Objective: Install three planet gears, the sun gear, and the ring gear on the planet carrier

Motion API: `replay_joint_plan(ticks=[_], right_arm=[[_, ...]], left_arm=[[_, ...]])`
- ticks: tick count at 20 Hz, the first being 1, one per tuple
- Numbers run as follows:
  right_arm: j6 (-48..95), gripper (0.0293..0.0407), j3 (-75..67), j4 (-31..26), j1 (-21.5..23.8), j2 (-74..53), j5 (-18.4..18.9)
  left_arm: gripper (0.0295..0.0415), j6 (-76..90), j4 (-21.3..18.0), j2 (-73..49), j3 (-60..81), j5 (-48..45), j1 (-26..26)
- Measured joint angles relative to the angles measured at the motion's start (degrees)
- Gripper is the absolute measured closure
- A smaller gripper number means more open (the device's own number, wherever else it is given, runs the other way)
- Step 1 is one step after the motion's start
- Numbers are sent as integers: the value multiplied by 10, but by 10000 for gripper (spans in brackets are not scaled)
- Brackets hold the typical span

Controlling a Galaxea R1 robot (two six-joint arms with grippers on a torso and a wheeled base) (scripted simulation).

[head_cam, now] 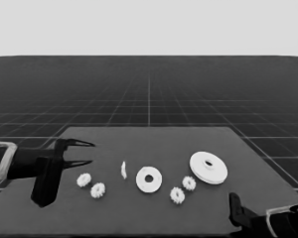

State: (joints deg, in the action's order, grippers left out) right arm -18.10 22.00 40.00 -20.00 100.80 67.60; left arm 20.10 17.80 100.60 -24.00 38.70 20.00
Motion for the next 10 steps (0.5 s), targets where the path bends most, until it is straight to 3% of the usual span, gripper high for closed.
replay_joint_plan(ticks=[1,2,3,4,5,6,7,8,10], right_arm=[[2,407,-30,-43,-31,8,-13],[1,392,-17,-26,-19,5,-8],[1,363,-9,-15,-13,3,-4],[0,332,-4,-9,-9,1,-3],[0,320,-2,-5,-6,1,-1],[0,317,0,-3,-5,0,-1],[0,316,0,-2,-4,0,0],[0,315,1,-1,-4,0,0],[0,315,1,-1,-3,0,0]], left_arm=[[415,-1,-42,-2,41,28,-40],[414,-1,-25,-1,25,17,-26],[396,-1,-15,-1,14,10,-16],[364,0,-9,-1,9,6,-11],[332,-279,269,73,13,234,-130],[311,-565,280,190,-36,483,-185],[309,-767,156,263,-127,554,-195],[316,-859,65,293,-210,535,-199],[324,-913,-21,315,-307,497,-206]])
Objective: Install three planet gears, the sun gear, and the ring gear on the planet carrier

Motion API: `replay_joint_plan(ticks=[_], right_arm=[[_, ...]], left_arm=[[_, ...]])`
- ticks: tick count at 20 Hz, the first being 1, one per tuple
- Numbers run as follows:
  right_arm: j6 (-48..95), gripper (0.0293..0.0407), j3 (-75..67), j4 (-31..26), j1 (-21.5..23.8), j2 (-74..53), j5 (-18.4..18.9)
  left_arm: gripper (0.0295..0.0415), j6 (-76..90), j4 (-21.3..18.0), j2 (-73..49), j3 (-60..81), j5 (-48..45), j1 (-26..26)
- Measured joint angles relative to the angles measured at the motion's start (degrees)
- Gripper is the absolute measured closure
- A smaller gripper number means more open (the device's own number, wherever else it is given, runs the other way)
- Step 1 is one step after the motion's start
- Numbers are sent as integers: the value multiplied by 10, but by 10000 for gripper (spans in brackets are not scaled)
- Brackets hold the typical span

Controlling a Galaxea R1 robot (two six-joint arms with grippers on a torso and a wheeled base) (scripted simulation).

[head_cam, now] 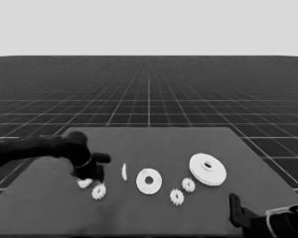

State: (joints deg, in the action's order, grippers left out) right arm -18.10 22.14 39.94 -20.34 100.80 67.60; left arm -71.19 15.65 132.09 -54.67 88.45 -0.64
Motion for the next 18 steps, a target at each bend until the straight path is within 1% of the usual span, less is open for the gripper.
replay_joint_plan(ticks=[2,4,5,6,7,9,14,16,18], right_arm=[[0,315,0,0,0,0,0],[0,315,0,0,0,0,0],[0,315,0,0,0,0,0],[0,315,0,0,0,0,0],[0,315,0,0,0,0,0],[0,315,0,0,0,0,0],[0,315,0,0,0,0,0],[0,315,0,0,0,0,0],[0,315,0,0,0,0,0]], left_arm=[[326,-9,-31,9,-41,-14,-3],[326,-10,-42,12,-57,-18,-4],[326,0,9,21,-82,-38,-57],[326,8,37,29,-104,-53,-92],[326,14,51,35,-120,-62,-111],[326,21,64,41,-136,-72,-127],[326,24,69,44,-145,-77,-134],[397,24,70,44,-145,-77,-134],[398,24,70,44,-145,-78,-134]])
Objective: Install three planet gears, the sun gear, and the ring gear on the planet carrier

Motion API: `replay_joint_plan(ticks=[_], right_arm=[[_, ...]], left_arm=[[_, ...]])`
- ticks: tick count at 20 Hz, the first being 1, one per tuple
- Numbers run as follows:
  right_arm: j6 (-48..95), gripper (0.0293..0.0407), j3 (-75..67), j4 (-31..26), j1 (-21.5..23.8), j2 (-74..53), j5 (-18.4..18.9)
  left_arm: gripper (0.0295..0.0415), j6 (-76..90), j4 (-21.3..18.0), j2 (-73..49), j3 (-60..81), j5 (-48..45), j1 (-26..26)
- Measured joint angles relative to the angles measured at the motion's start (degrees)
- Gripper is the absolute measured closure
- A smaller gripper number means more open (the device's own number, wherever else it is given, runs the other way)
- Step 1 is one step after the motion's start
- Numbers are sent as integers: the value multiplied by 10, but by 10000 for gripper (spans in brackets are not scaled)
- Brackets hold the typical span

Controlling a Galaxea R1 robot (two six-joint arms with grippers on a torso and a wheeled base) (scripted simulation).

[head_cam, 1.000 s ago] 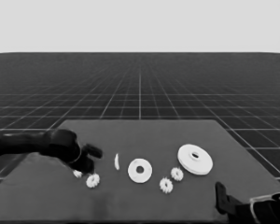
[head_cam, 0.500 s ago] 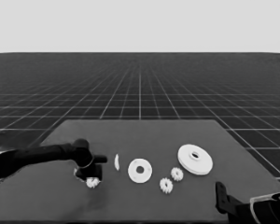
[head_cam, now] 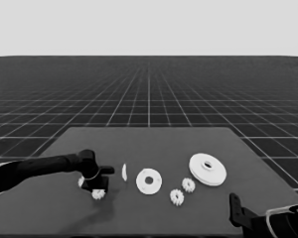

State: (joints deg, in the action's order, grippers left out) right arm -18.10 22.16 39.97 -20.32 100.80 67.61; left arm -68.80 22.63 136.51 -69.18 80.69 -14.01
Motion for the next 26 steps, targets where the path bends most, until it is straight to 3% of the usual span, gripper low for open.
replay_joint_plan(ticks=[6,9,16,18,20,26], right_arm=[[0,315,0,0,0,0,0],[0,315,0,0,0,0,0],[0,315,0,0,0,0,0],[0,315,0,0,0,0,0],[0,315,0,0,0,0,0],[0,315,0,0,0,0,0]], left_arm=[[398,0,0,0,0,0,0],[398,-30,-90,-28,72,48,100],[398,-33,-117,-30,78,57,128],[398,-196,-113,173,24,91,132],[398,-205,-116,271,-50,92,133],[398,-197,-117,316,-101,91,133]])
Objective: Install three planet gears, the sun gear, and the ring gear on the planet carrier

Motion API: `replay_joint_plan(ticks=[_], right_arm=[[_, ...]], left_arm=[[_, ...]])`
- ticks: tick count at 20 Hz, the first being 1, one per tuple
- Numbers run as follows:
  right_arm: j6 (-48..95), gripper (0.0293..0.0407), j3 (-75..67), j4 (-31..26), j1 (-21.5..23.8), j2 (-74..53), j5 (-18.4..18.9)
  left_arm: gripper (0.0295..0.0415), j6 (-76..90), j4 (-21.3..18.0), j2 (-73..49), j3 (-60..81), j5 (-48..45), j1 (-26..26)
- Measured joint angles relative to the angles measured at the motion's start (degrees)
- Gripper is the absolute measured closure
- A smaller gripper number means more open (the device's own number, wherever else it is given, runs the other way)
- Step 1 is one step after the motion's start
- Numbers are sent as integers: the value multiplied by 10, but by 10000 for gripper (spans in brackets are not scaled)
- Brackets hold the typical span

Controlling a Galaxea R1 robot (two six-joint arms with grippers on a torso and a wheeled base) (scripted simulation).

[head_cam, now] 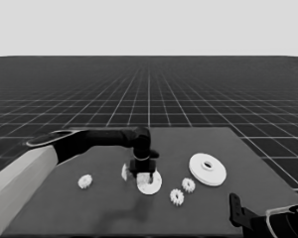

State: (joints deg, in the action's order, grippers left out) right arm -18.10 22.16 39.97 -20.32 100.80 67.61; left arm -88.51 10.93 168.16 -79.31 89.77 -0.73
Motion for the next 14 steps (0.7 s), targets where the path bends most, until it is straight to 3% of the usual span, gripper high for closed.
replay_joint_plan(ticks=[1,3,10,12,14], right_arm=[[0,315,0,0,0,0,0],[0,315,0,0,0,0,0],[0,315,0,0,0,0,0],[0,315,0,0,0,0,0],[0,315,0,0,0,0,0]], left_arm=[[398,13,41,4,-17,-3,-39],[398,31,79,9,-42,-11,-80],[398,41,97,12,-58,-18,-98],[339,41,97,12,-58,-18,-98],[327,41,97,12,-58,-18,-98]])
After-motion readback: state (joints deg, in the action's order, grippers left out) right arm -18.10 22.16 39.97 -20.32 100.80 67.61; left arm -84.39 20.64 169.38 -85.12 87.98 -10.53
